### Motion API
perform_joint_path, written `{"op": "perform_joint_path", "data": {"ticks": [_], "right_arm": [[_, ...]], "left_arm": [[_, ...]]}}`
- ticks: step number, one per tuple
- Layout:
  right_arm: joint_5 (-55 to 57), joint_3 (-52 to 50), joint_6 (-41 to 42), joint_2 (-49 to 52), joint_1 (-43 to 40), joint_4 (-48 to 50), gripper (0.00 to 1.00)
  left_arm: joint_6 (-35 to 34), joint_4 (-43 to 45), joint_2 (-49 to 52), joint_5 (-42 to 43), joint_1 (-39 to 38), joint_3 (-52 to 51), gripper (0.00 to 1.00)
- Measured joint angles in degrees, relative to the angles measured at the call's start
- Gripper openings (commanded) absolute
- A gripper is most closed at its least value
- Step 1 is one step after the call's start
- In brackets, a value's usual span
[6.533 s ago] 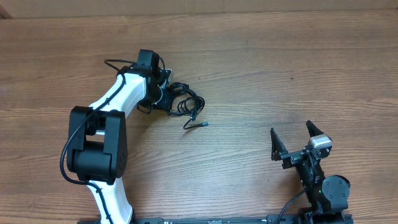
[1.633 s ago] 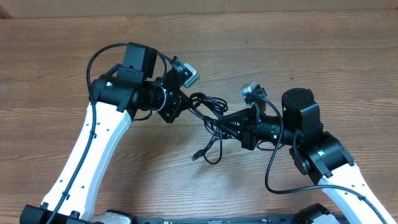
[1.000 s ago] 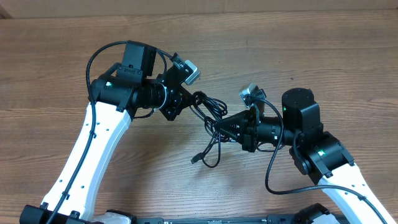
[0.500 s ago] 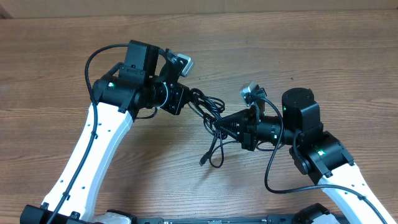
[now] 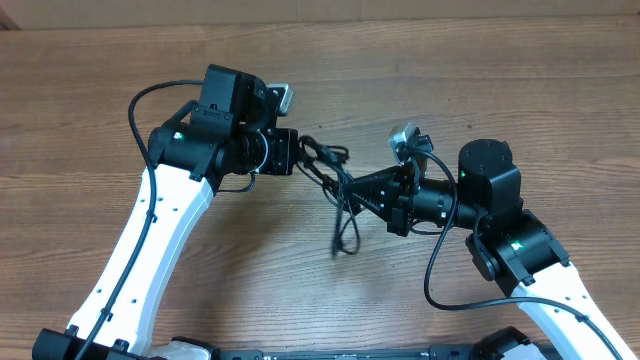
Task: Untangle cables
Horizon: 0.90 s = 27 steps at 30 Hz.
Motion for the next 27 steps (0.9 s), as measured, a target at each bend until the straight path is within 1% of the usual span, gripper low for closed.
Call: {"op": "perform_joint_path", "data": {"ticks": [5,13,17,22,27], "right_arm": [[4.0,0.0,3.9,0.0,0.0,0.3,0.04],[10.9,0.0,9.2,0.0,0.1,0.4,0.04],[15.5,0.0,13.1,0.0,0.1,0.2,0.04],[21.0,0.0,18.9,0.0,0.1,-2.7,0.04],[24.9,0.0,23.6,0.0,0.1,-5.2,0.04]], "left_arm": [[-3.4,0.0,0.0,-1.9,0.1,0.0,0.04],[-6.1,-1.4,0.0,-5.5,0.1,0.0,0.04],[-9.9,-2.1,0.0,-8.8,0.2,0.0,0.04],[-12.9,-2.2,0.0,-10.4,0.4,0.0,0.05],[-13.4,-2.2,0.0,-10.7,0.4,0.0,0.04]]}}
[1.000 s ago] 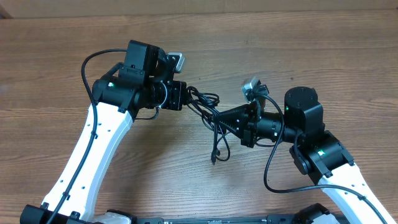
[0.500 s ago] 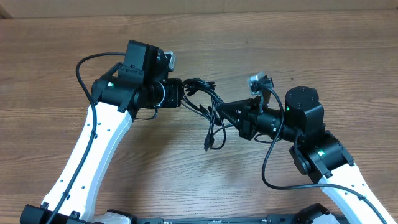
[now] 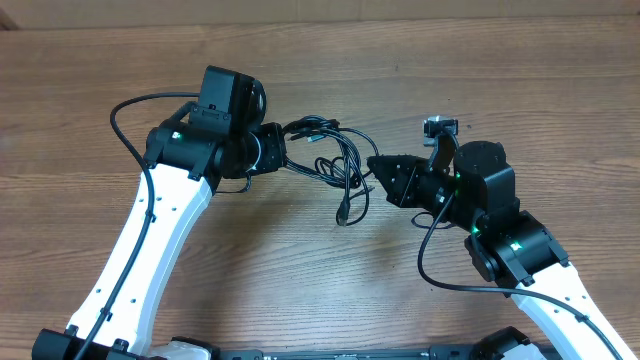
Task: Untangle cables
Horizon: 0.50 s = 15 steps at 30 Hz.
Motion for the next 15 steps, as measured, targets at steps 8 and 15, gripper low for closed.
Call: {"op": "perform_joint_path", "data": {"ticks": [8,15], "right_arm": [[4.5,0.0,5.8,-0.1,0.0,-3.3,0.45],[3.6,0.0,2.5,-0.1,0.0,-3.1,0.67]], "left_arm": [[-0.2,-0.3,0.0,-2.7,0.4,0.0,0.04],[0.1,-0.3,0.0,-4.2,0.5,0.0,0.04]]}}
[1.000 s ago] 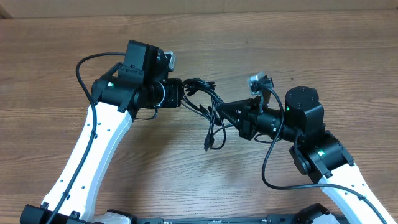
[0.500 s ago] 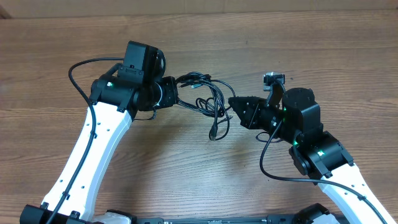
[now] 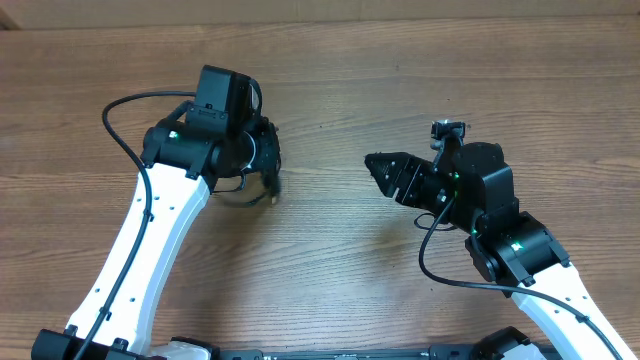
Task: Untangle cables
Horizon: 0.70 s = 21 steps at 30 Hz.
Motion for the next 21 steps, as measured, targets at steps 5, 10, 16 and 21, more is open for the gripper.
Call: {"op": "perform_joint_path", "data": {"ticks": [5,10,16,21], "right_arm": [[-3.2,0.0,-5.7,0.0,0.0,1.0,0.71],[-5.4,0.0,-15.2,0.0,0.0,0.4,0.72],[-6.0,0.0,-27.0,0.0,0.0,0.2,0.73],[-6.2,0.0,-35.5,0.3,0.0,0.2,0.72]], "left_arm": [[1.4,0.0,0.0,0.0,0.0,0.0,0.04],[9.8,0.1,0.0,5.2,0.0,0.0,0.04],[26.1,-0.2,0.0,17.7,0.0,0.0,0.04],[34.8,-0.1,0.0,28.8,0.0,0.0,0.04]]}}
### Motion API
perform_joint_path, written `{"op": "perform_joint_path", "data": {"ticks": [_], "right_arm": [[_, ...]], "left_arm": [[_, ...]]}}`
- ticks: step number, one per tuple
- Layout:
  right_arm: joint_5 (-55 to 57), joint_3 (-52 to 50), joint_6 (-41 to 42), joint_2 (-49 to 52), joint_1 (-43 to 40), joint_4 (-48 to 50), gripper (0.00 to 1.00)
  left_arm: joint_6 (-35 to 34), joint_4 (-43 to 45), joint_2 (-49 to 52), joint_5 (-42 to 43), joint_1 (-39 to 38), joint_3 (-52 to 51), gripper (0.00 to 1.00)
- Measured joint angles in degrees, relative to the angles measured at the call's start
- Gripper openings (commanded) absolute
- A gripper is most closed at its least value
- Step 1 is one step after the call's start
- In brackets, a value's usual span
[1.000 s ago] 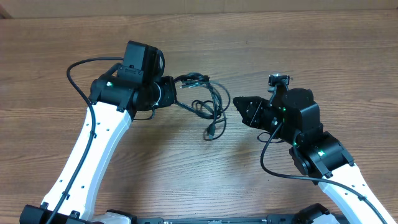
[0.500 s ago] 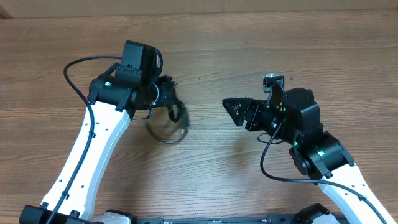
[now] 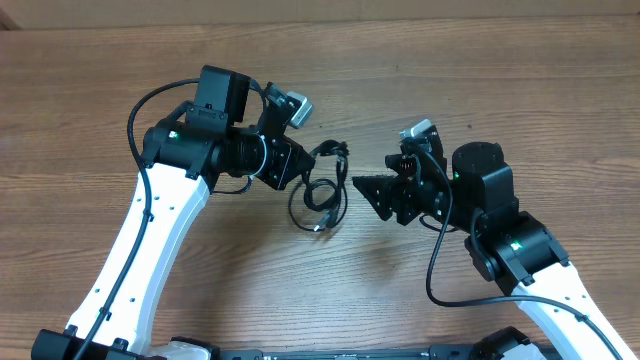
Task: Untangle cables
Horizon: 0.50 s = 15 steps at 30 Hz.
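Observation:
A black cable bundle (image 3: 318,188) hangs in loose loops at the table's middle, one plug end (image 3: 320,228) pointing down and another strand (image 3: 336,150) reaching up and right. My left gripper (image 3: 296,166) is shut on the bundle's left side. My right gripper (image 3: 356,183) points left, a short way right of the loops and not touching them. It is rolled on its side, so its jaw gap is hidden.
The wooden table (image 3: 480,70) carries only the cables. Both white arms reach in from the near edge, the left arm (image 3: 150,230) on the left and the right arm (image 3: 540,270) on the right.
My left gripper has swung right and turned, so the cable bundle now hangs out to its right instead of below it. My right gripper has moved slightly left and down, nearer the loops.
Both grippers first held the tangled cables stretched between them. Then the bundle hung spread from the left gripper, with the right gripper just beside it. After that the right gripper was clear and the cables were tucked under the left. Now the left holds them out toward the right gripper.

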Motion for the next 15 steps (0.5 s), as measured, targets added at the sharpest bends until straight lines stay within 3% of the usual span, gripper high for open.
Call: {"op": "perform_joint_path", "data": {"ticks": [15], "right_arm": [[-4.0,0.0,-2.5,7.0,0.0,1.8,0.59]], "left_arm": [[1.3,2.3,0.0,14.4,0.0,0.0,0.04]]}}
